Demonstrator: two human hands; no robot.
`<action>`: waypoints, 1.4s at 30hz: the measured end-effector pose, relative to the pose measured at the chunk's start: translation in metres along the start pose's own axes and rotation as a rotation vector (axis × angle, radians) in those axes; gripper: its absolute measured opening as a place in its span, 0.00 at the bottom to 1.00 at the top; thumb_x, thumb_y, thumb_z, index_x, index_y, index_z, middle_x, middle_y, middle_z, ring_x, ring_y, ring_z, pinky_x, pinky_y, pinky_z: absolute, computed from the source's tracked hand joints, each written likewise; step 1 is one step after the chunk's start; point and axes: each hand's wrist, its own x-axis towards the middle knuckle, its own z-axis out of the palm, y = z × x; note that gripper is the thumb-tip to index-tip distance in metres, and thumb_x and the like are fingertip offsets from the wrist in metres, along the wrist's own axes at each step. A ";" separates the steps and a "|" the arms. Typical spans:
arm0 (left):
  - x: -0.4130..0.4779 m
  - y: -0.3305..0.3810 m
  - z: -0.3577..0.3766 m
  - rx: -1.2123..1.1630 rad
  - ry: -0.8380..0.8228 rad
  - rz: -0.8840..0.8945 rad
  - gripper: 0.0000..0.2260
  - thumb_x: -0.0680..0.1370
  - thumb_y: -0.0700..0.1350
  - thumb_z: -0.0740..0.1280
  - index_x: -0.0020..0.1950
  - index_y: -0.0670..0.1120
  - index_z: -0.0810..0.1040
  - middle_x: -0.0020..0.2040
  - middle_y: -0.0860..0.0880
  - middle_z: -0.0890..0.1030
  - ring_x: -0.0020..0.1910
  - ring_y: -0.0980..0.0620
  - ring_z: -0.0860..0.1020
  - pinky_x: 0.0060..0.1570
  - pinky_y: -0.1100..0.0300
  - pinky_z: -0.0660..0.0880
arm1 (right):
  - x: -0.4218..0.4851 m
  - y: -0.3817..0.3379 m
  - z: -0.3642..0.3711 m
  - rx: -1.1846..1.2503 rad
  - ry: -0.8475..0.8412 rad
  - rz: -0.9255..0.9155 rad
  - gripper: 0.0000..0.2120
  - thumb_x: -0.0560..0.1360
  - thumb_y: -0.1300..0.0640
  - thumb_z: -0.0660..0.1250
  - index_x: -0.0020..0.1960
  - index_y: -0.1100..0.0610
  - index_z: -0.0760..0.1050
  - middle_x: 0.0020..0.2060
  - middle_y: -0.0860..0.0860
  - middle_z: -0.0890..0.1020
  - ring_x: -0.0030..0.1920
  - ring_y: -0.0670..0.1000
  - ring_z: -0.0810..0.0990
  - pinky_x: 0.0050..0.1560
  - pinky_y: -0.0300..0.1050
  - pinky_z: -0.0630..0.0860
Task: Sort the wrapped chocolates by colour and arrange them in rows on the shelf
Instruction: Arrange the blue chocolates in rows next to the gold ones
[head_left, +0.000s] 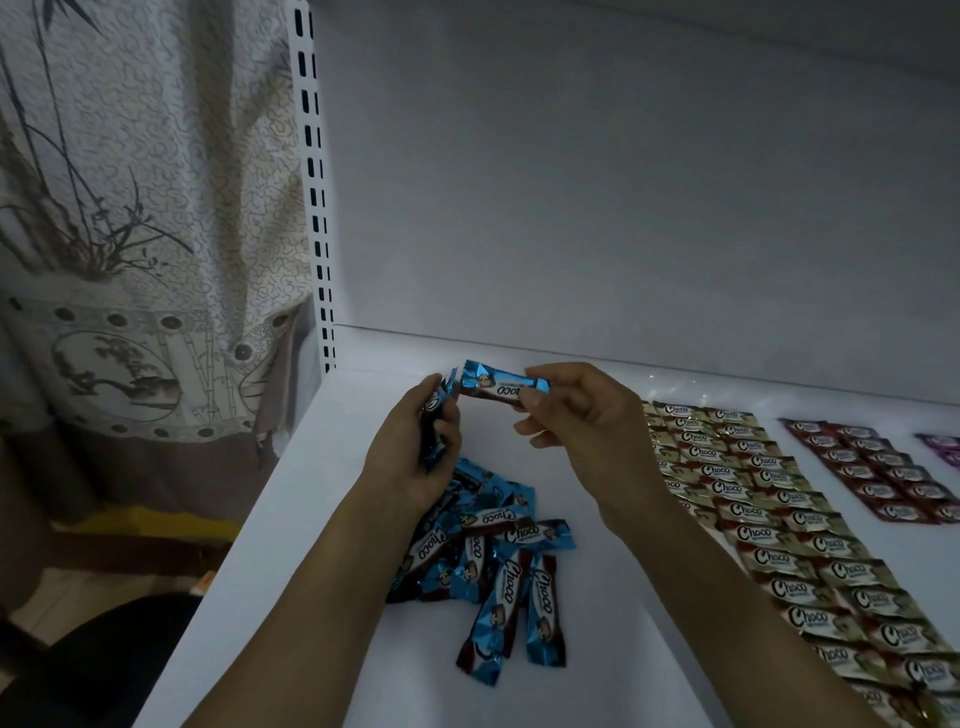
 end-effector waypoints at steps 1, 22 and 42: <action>0.000 0.000 0.000 0.003 -0.012 0.003 0.08 0.79 0.44 0.66 0.54 0.40 0.77 0.38 0.48 0.76 0.25 0.59 0.75 0.19 0.71 0.68 | 0.000 0.001 -0.001 0.008 0.010 0.009 0.07 0.74 0.66 0.68 0.49 0.56 0.78 0.37 0.51 0.85 0.34 0.48 0.83 0.35 0.38 0.78; -0.003 -0.007 0.003 0.490 -0.094 0.249 0.06 0.80 0.39 0.63 0.51 0.45 0.80 0.42 0.47 0.77 0.25 0.57 0.68 0.21 0.68 0.64 | 0.016 0.018 -0.012 0.028 0.054 0.047 0.10 0.78 0.65 0.62 0.47 0.54 0.79 0.39 0.45 0.82 0.42 0.46 0.81 0.44 0.42 0.78; -0.013 -0.015 0.008 0.830 -0.241 0.263 0.06 0.79 0.47 0.66 0.48 0.46 0.81 0.40 0.49 0.76 0.32 0.53 0.67 0.23 0.67 0.65 | 0.015 0.005 -0.020 -0.243 -0.117 -0.077 0.19 0.78 0.69 0.60 0.60 0.50 0.77 0.51 0.49 0.80 0.42 0.42 0.79 0.38 0.31 0.75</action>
